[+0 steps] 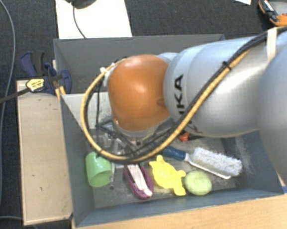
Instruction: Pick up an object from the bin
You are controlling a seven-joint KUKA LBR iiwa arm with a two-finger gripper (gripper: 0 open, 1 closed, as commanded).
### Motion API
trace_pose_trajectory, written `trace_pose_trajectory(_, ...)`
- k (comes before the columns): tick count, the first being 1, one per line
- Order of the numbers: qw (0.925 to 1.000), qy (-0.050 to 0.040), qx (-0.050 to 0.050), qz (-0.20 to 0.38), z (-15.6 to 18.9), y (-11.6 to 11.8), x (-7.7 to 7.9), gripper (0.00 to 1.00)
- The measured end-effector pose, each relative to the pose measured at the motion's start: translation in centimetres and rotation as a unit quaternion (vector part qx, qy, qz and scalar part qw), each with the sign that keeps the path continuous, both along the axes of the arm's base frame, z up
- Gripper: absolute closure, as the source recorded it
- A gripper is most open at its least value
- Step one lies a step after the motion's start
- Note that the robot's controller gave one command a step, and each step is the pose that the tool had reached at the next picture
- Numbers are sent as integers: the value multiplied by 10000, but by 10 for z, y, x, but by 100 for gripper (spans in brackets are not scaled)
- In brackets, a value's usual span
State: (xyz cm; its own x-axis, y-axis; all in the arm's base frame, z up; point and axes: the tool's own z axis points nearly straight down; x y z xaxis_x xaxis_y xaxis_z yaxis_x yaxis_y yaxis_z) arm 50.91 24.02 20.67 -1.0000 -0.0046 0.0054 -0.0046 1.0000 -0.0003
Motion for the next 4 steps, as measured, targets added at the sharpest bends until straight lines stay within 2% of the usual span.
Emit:
trace_pose_trajectory(1, 10000, -35, 8, -38, 5, -2, 2, 0)
trace_pose_trajectory(2, 9960, -38, 14, 893, -135, 13, 44, 0)
trace_pose_trajectory(3, 9995, -66, 26, 305, -48, 15, 30, 0)
trace_pose_trajectory(4, 9971, 34, -7, 756, -127, 11, 36, 0)
